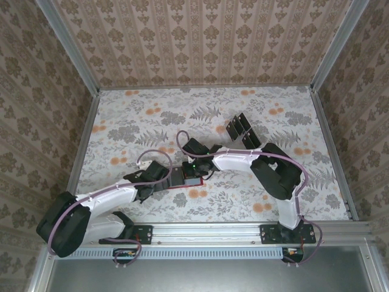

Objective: Put the credit cards into the card holder
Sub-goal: Insert the credit card into the card slot.

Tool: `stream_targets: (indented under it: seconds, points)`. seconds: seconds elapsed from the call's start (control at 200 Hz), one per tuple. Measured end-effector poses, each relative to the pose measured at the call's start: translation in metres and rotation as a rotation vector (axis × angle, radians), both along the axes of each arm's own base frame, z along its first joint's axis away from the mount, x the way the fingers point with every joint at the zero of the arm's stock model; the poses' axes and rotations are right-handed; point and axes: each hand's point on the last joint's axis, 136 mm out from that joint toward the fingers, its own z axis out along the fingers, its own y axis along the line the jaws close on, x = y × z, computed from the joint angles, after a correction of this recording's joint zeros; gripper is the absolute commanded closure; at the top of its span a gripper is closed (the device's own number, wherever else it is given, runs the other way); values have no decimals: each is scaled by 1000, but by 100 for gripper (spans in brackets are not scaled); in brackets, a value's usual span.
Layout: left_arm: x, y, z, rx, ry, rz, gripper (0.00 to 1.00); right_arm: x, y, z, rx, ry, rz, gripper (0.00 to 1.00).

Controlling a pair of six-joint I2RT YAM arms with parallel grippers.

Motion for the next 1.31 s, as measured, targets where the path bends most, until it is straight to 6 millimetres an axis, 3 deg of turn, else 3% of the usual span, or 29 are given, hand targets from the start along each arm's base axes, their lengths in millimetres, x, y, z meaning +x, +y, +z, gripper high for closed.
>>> stream_targets:
  seconds: [0.985,1.175,1.305]
  points:
    - [2,0,-4,15,-5,3,0,2,22,1,23,15,19,95]
    - [0,1,3,3,-17,7,0,2,22,1,25,14,19,89]
    - [3,4,22,-43,-72,22,0,-1,15,1,31,11,11,85]
